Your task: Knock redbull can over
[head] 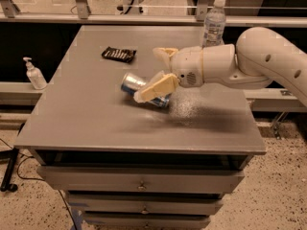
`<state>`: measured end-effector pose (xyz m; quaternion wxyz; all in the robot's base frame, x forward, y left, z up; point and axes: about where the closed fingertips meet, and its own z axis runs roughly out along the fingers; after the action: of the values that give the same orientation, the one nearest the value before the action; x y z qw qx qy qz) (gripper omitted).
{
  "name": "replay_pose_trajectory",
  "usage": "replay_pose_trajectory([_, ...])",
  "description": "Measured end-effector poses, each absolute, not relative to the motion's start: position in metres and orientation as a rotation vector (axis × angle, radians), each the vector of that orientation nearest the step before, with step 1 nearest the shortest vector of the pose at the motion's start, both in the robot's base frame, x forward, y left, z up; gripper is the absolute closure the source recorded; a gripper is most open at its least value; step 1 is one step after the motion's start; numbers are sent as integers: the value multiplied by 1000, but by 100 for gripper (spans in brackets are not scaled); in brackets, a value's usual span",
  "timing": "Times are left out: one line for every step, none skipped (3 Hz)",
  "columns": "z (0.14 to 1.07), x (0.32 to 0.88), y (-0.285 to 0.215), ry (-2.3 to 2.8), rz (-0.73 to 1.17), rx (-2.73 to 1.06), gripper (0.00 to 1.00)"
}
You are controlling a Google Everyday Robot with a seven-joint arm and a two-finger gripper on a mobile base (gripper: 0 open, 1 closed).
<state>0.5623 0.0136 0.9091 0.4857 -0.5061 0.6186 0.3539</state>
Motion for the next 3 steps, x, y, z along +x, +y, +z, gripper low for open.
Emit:
replay_pose_trajectory([909, 565, 7, 1516, 836, -1248, 0])
replay_pose_trajectory([909, 561, -23, 1547, 775, -1277, 0])
replay_pose_trajectory([917, 555, -73, 1584, 683, -1289, 0])
